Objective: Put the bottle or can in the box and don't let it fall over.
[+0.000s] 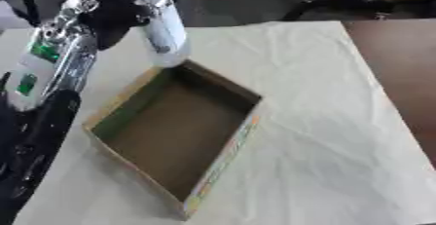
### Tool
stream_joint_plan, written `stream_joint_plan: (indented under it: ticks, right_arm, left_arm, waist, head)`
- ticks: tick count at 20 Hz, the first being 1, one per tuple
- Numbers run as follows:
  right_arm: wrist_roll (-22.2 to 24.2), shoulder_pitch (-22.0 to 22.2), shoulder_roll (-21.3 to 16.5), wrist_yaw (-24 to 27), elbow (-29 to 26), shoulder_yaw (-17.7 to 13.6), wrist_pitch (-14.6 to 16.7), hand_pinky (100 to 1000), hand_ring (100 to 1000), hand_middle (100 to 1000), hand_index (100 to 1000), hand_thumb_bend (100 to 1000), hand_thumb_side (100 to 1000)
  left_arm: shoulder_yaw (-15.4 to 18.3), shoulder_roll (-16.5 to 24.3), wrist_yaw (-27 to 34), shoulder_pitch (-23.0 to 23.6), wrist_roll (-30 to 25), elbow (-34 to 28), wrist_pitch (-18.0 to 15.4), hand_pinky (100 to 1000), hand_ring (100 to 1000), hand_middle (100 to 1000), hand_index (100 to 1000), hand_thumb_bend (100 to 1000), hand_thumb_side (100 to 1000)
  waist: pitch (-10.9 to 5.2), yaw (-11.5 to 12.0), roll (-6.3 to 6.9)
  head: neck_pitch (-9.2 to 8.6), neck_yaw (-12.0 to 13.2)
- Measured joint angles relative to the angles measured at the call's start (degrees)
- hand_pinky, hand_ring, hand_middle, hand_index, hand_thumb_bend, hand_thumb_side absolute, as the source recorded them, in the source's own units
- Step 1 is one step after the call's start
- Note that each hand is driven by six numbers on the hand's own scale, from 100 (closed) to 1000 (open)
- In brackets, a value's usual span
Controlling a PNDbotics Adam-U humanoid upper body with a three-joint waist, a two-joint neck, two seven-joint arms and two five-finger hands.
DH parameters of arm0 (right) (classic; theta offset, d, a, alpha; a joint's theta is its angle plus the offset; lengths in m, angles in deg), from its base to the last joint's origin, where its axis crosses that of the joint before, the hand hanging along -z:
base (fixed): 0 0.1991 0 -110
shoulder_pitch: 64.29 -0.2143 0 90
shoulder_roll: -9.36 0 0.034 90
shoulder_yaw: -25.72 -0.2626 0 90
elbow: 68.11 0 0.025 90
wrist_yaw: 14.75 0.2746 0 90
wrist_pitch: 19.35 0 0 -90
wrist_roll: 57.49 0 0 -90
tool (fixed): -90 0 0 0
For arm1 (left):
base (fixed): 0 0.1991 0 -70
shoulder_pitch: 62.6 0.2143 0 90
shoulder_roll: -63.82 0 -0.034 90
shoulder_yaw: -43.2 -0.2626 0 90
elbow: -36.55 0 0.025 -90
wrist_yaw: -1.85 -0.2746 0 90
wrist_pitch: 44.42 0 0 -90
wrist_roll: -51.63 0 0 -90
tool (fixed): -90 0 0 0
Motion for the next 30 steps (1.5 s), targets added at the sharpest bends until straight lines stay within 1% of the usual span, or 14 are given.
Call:
stream_joint_plan:
  ticks: [4, 5, 7, 12, 17, 19, 22, 23, 24, 25, 26, 27, 28, 30]
  right_arm:
    - [-0.3, 0.0, 0.0, 0.1, 0.0, -0.1, 0.2, 980, 1000, 1000, 813, 100, 500]
    - [-0.3, 0.0, 0.0, 0.1, 0.0, -0.2, 0.2, 980, 1000, 1000, 813, 100, 487]
    - [-0.4, 0.0, 0.0, 0.1, 0.0, -0.2, 0.2, 980, 1000, 1000, 813, 100, 503]
    - [-0.6, 0.2, 0.5, -0.1, 0.0, -0.3, -0.1, 980, 1000, 1000, 812, 100, 509]
    - [-0.5, 0.5, 1.0, -0.6, 0.0, 0.0, -0.6, 980, 1000, 1000, 813, 100, 520]
    - [-0.5, 0.4, 1.1, -0.8, 0.0, 0.0, -0.8, 980, 1000, 1000, 813, 100, 519]
    - [-0.5, 0.4, 1.4, -0.9, 0.0, 0.2, -1.0, 980, 1000, 1000, 812, 100, 518]
    - [-0.5, 0.4, 1.4, -0.9, 0.0, 0.3, -1.0, 980, 1000, 1000, 812, 100, 519]
    - [-0.5, 0.4, 1.4, -0.9, 0.0, 0.3, -1.0, 980, 1000, 1000, 812, 100, 519]
    - [-0.4, 0.4, 1.4, -0.9, 0.0, 0.3, -1.0, 980, 1000, 1000, 812, 100, 518]
    - [-0.4, 0.4, 1.4, -0.9, 0.0, 0.3, -1.0, 980, 1000, 1000, 812, 100, 519]
    - [-0.4, 0.4, 1.4, -0.9, 0.0, 0.3, -1.0, 980, 1000, 1000, 812, 100, 520]
    - [-0.4, 0.4, 1.5, -0.9, 0.0, 0.3, -1.0, 980, 1000, 1000, 812, 100, 519]
    - [-0.4, 0.4, 1.5, -0.9, 0.0, 0.3, -1.0, 979, 1000, 1000, 812, 100, 515]
  left_arm:
    - [-0.6, -1.3, -1.9, 1.5, -0.4, -0.6, 0.5, 1000, 804, 578, 121, 100, 100]
    - [-0.7, -1.5, -2.6, 2.0, -0.6, -0.7, 0.4, 1000, 809, 579, 122, 100, 100]
    - [-0.7, -2.1, -4.2, 3.2, -0.9, -0.6, -0.2, 1000, 808, 581, 122, 100, 100]
    - [-0.9, -3.6, -8.8, 6.0, -2.0, 0.5, -3.6, 1000, 813, 586, 125, 100, 100]
    - [-1.1, -5.3, -10.7, 7.9, -2.4, 3.9, -7.3, 1000, 827, 599, 134, 100, 100]
    - [-1.1, -5.9, -10.8, 8.5, -2.2, 5.5, -8.1, 1000, 872, 609, 142, 100, 100]
    - [-1.4, -6.5, -10.8, 8.9, -1.3, 7.3, -9.1, 1000, 883, 623, 150, 100, 100]
    - [-1.5, -6.7, -10.8, 8.9, -1.0, 7.6, -9.4, 1000, 908, 661, 166, 100, 100]
    - [-1.6, -6.8, -11.0, 8.9, -0.7, 7.9, -9.7, 1000, 975, 762, 212, 301, 100]
    - [-1.8, -6.9, -11.3, 8.9, -0.4, 8.0, -10.0, 1000, 1000, 807, 259, 386, 100]
    - [-1.8, -6.9, -11.6, 8.9, -0.2, 8.1, -10.3, 1000, 1000, 907, 369, 528, 100]
    - [-1.9, -6.9, -12.1, 8.9, -0.2, 8.1, -10.7, 1000, 1000, 1000, 511, 666, 100]
    - [-2.1, -6.9, -12.7, 8.9, -0.4, 8.1, -11.2, 1000, 1000, 1000, 661, 787, 102]
    - [-2.3, -6.8, -14.9, 8.9, -1.7, 7.4, -13.0, 1000, 1000, 1000, 769, 874, 213]
  waist:
    - [0.00, 0.0, 0.01]
    - [0.01, 0.0, 0.01]
    - [0.02, 0.0, -0.04]
    - [0.25, 0.0, -0.17]
    - [0.40, 0.0, -0.49]
    - [0.55, 0.0, -0.49]
    - [0.58, 0.0, -0.50]
    - [0.58, 0.0, -0.50]
    - [0.58, 0.0, -0.51]
    - [0.58, 0.0, -0.52]
    - [0.58, 0.0, -0.52]
    - [0.58, 0.0, -0.52]
    - [0.58, 0.0, -0.52]
    - [0.58, 0.0, -0.51]
  head:
    - [-0.01, 0.0]
    - [-0.02, 0.0]
    - [-0.05, 0.0]
    - [-0.37, 0.0]
    - [-0.58, 0.0]
    - [-0.59, 0.0]
    - [-0.59, -0.1]
    - [-0.59, -0.1]
    - [-0.59, -0.2]
    - [-0.59, -0.2]
    - [-0.59, -0.2]
    - [-0.59, -0.2]
    - [-0.59, -0.3]
    - [-0.58, -0.4]
